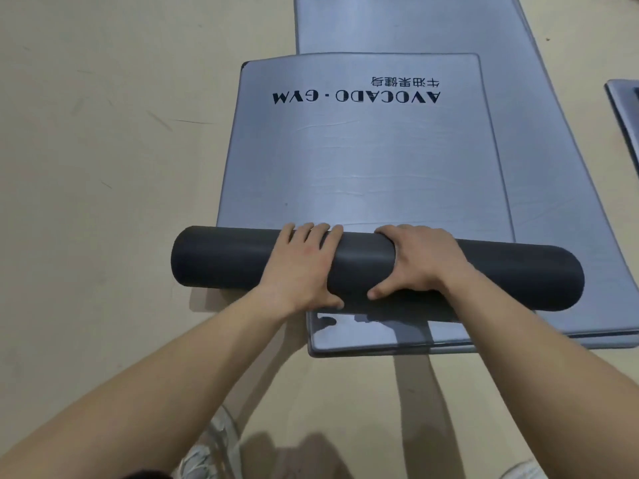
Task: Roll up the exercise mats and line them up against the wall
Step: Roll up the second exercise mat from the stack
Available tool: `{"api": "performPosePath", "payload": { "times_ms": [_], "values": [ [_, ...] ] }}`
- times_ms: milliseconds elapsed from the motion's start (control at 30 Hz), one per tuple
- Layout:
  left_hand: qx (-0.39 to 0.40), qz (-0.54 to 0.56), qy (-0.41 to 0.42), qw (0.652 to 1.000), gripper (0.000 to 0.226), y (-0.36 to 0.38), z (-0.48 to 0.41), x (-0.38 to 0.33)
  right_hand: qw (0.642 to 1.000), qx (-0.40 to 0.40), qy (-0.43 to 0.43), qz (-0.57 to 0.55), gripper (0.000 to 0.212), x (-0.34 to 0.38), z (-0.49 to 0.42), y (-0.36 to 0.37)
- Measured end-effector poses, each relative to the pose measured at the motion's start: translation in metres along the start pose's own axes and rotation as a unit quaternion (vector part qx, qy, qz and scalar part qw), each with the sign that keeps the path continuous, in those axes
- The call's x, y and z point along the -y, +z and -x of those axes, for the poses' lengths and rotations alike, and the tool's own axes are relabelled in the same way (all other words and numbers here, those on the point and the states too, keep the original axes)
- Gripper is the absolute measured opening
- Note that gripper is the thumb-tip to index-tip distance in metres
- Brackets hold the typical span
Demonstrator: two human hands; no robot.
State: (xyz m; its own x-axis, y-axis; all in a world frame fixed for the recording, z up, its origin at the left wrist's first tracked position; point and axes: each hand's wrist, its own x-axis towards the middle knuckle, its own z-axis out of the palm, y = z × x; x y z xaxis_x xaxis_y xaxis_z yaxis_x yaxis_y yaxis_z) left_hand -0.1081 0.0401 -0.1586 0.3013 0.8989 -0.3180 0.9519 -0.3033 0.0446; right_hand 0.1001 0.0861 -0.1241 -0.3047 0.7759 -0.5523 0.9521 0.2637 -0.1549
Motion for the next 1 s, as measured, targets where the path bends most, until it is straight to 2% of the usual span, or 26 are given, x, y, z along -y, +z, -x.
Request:
{"api": "performPosePath", "payload": {
  "times_ms": [67,100,200,267,333,400,433,500,567,700,900,933,1000],
  "values": [
    [-0.04,0.006,0.004,0.999,0.124,0.006,-0.005,0.002,0.999,0.024,-0.011,-0.029,0.123,-0.003,-0.017,-0.016],
    [-0.036,0.034,0.006,0.999,0.124,0.003,-0.013,0.008,0.999,-0.002,-0.021,-0.026,0.121,-0.006,-0.023,-0.017],
    [0.029,0.118,0.012,0.993,0.126,-0.019,-0.044,0.03,0.986,-0.166,-0.014,-0.011,0.112,-0.015,-0.017,0.003],
    [0.072,0.156,0.009,0.985,0.125,-0.032,-0.06,0.038,0.976,-0.206,-0.018,0.075,0.135,-0.015,-0.005,0.03],
    [0.057,0.176,0.006,0.983,0.12,-0.032,-0.063,0.035,0.973,-0.187,-0.026,0.134,0.152,-0.02,-0.008,0.042],
    [-0.022,0.181,-0.013,0.983,0.11,-0.02,-0.051,0.033,0.973,-0.189,-0.025,0.133,0.144,-0.023,-0.022,0.032],
    [-0.055,0.143,-0.025,0.988,0.111,-0.011,-0.041,0.031,0.975,-0.18,-0.028,0.128,0.14,-0.024,-0.03,0.021],
    [-0.062,0.015,-0.032,0.997,0.133,0.007,-0.025,0.028,0.984,-0.127,-0.033,0.12,0.137,-0.027,-0.044,-0.001],
    [-0.061,-0.035,-0.035,0.997,0.144,0.016,-0.031,0.031,0.992,-0.074,-0.031,0.092,0.137,-0.03,-0.055,-0.016],
    [-0.105,-0.035,-0.026,0.994,0.124,0.001,-0.057,0.038,0.999,-0.007,-0.023,0.04,0.135,-0.028,-0.065,-0.04],
    [-0.022,-0.051,0.017,0.998,0.114,-0.003,-0.013,0.032,0.996,0.083,-0.016,0.015,0.138,-0.009,-0.023,-0.02],
    [-0.001,-0.053,0.027,0.998,0.113,-0.003,-0.004,0.03,0.997,0.076,-0.018,0.023,0.139,-0.005,-0.011,-0.012],
    [0.044,-0.047,0.037,0.997,0.112,-0.007,0.003,0.03,0.998,-0.009,-0.02,0.067,0.138,0.005,0.015,0.015]
  ]
}}
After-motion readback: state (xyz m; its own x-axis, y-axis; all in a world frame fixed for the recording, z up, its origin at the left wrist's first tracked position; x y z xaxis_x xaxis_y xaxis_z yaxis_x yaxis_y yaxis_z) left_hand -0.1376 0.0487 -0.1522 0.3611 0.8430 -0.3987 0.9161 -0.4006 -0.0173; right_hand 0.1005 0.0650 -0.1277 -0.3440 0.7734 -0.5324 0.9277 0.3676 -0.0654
